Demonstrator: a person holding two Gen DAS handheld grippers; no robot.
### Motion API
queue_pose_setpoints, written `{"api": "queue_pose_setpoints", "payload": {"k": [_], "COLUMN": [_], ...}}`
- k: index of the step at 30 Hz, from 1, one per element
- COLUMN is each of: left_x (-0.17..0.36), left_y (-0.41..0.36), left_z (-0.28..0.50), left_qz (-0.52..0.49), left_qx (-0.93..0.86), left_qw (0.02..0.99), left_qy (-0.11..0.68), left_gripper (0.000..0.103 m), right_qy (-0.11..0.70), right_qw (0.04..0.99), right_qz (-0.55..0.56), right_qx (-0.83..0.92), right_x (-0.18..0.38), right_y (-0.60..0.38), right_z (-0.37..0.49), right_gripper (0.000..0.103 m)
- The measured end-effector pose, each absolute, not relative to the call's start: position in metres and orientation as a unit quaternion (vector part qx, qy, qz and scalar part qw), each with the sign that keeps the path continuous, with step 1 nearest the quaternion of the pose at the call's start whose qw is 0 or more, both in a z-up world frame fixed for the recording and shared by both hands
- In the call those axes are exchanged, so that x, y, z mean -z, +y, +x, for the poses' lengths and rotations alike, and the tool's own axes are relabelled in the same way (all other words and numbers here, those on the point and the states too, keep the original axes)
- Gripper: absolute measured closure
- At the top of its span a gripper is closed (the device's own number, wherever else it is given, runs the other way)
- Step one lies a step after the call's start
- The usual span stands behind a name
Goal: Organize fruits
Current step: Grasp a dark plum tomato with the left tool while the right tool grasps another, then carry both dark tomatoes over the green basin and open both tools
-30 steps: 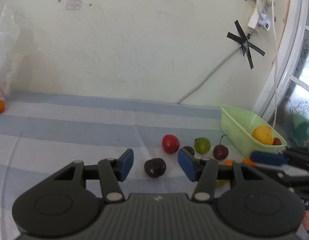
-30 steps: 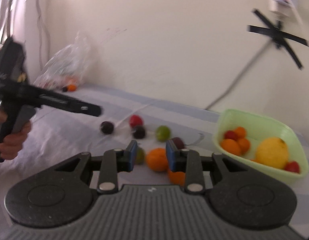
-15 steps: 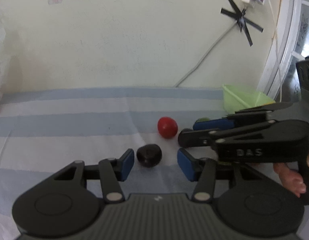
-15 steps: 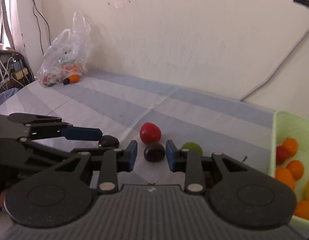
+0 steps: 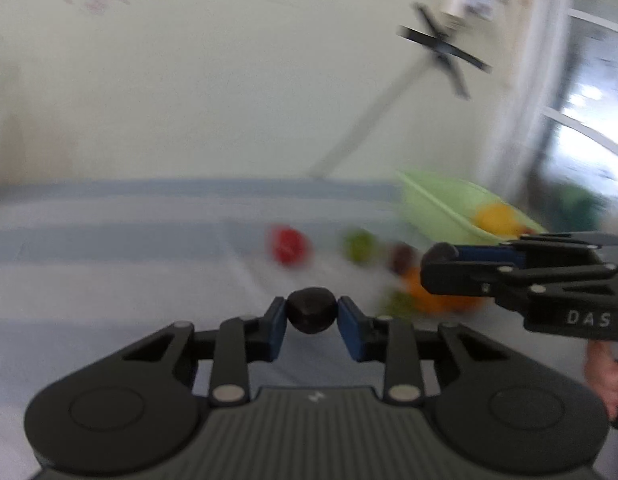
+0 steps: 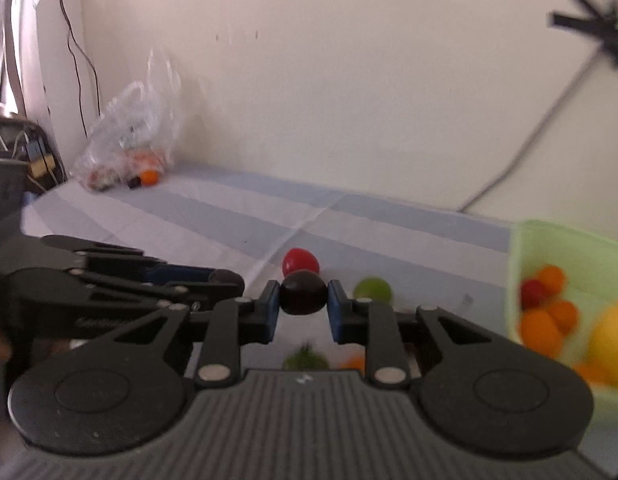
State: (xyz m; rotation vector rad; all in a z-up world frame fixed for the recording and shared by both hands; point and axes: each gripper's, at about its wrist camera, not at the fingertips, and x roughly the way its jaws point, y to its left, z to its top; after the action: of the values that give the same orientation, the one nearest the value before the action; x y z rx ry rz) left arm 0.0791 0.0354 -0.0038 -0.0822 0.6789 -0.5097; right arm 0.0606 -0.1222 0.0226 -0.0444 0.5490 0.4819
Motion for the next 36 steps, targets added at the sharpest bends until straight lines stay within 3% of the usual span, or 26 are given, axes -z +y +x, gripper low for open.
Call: {"api": "queue_pose_setpoints", "payload": {"k": [11,21,25,36], "left_x": [0.002,0.009,0.007,0.005], "left_y": [-0.036,-0.049,-0.054,-0.058], "left_z": [-0.03,-0.054,-0.058,-0.059], "left_qz": [0.027,0.051,0.059,0.07], "left_qx": [0.327,0.293,0.292,0.29], "left_qw": [0.883,0.9,0.901,0.901], "left_qy": [0.335,0.318,0.317,0.315], "left_gripper": [0.074,0.07,0.054,0.055], "right_qy": [0.274,0.268,0.265,0.262], "right_qw": [0.951,0.956,0.957,0.957], "right_qz": [0.012,0.01,-0.001,-0.02], "right_qx": [-0.141,-0.121,-0.12,-0.119], "right_x": [0.0,0.018,0.018,0.019], "right_y": [-0.186,-0.189,-0.185,-0.182], "right_z": [-0.071,-0.086,-0.087,-0.095], "right_gripper": [0.075,0.073,0.071,0.07]}}
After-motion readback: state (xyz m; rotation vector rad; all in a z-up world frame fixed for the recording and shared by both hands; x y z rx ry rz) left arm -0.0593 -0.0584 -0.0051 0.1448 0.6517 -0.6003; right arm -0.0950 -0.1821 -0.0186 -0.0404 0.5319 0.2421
